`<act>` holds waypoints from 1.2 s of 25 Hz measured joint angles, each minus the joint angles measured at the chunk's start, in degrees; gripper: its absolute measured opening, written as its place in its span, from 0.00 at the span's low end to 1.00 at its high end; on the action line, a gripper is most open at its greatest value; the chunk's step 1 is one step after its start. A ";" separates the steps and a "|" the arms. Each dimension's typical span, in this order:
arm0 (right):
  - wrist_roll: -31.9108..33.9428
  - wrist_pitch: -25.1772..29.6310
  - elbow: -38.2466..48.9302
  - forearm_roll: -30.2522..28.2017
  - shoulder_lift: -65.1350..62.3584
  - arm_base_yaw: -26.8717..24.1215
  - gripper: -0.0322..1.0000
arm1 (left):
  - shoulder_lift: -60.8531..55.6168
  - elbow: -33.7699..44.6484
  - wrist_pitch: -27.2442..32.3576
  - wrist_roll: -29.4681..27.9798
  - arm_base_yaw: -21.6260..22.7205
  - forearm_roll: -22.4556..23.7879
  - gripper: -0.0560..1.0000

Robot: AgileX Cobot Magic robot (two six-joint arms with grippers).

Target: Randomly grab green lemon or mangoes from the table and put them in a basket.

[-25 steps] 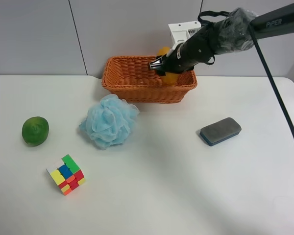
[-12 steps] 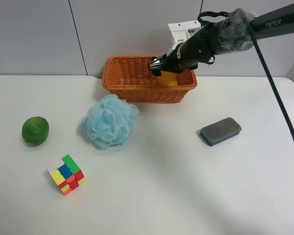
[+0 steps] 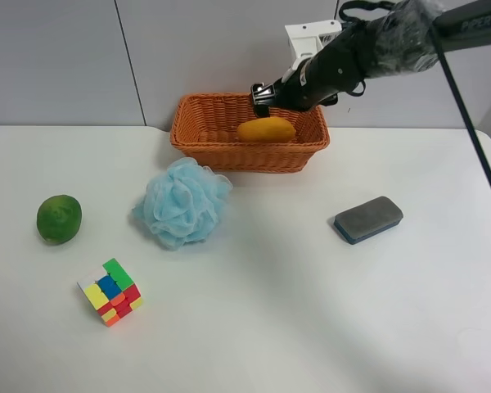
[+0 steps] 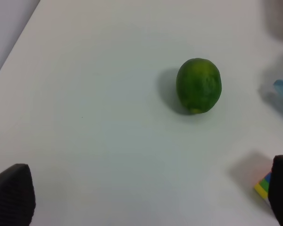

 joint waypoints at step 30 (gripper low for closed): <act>-39.65 44.87 8.92 22.61 -47.95 -27.43 0.95 | 0.00 0.00 0.00 0.00 0.00 0.00 0.99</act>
